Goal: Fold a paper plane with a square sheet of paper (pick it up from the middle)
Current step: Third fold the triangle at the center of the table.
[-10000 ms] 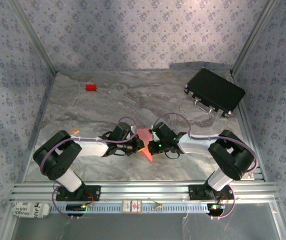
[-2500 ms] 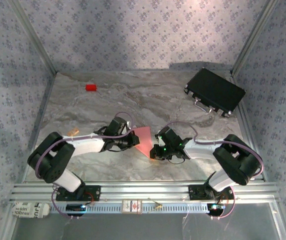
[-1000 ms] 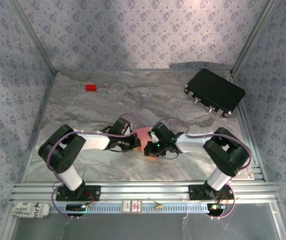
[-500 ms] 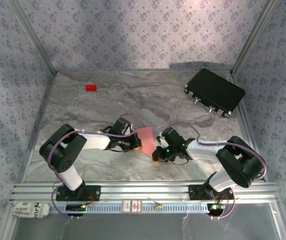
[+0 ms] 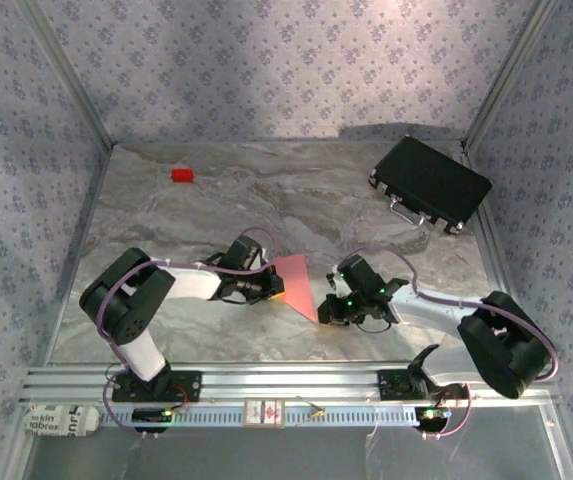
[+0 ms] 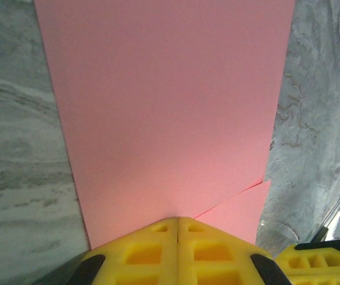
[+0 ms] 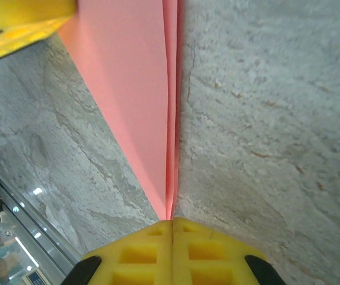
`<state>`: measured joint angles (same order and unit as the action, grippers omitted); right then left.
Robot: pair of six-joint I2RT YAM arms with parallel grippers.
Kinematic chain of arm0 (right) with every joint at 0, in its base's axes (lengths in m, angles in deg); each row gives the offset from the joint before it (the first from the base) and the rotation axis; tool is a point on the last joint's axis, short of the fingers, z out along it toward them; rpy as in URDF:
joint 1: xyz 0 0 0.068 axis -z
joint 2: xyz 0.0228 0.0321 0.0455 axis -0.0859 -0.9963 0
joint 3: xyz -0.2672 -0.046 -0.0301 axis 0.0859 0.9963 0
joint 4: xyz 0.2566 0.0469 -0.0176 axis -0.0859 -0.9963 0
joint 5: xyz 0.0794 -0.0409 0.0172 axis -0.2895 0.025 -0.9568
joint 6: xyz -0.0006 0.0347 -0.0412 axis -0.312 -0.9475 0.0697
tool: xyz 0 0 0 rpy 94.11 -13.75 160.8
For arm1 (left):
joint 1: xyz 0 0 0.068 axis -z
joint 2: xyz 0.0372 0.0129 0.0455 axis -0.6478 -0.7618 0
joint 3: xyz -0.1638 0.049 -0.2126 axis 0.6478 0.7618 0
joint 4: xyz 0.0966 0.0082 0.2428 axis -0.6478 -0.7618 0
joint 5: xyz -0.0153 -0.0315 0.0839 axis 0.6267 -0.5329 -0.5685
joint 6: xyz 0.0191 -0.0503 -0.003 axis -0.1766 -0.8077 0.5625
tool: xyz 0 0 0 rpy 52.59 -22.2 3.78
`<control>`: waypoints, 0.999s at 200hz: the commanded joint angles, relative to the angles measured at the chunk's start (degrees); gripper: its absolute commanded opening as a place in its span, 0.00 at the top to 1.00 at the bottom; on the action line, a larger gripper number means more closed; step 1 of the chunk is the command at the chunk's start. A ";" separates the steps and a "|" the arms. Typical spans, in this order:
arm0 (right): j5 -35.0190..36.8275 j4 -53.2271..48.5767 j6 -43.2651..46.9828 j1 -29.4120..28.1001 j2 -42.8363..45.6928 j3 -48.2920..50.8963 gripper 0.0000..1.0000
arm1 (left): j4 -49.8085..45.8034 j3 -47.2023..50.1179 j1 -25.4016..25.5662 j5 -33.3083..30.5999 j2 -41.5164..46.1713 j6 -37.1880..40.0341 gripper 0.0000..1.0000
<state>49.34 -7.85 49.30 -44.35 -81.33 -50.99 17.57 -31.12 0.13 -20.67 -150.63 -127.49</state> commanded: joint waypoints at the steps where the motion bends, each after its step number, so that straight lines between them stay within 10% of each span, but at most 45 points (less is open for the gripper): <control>1: 3.77 -4.61 0.80 1.36 4.03 -0.29 0.93 | -2.10 1.76 0.56 -2.55 -1.24 -2.02 1.00; 105: 14.54 -7.41 -1.04 2.07 5.54 -5.22 0.63 | -2.44 3.59 5.20 -11.90 9.00 -7.24 0.92; 200: 13.38 -4.63 -0.44 0.65 2.75 -6.83 0.56 | -8.48 5.61 0.11 -11.53 17.29 -2.58 0.71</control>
<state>62.48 -13.21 48.38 -43.17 -77.44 -56.11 12.13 -27.08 1.95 -31.92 -136.52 -131.97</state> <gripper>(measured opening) 0.441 0.277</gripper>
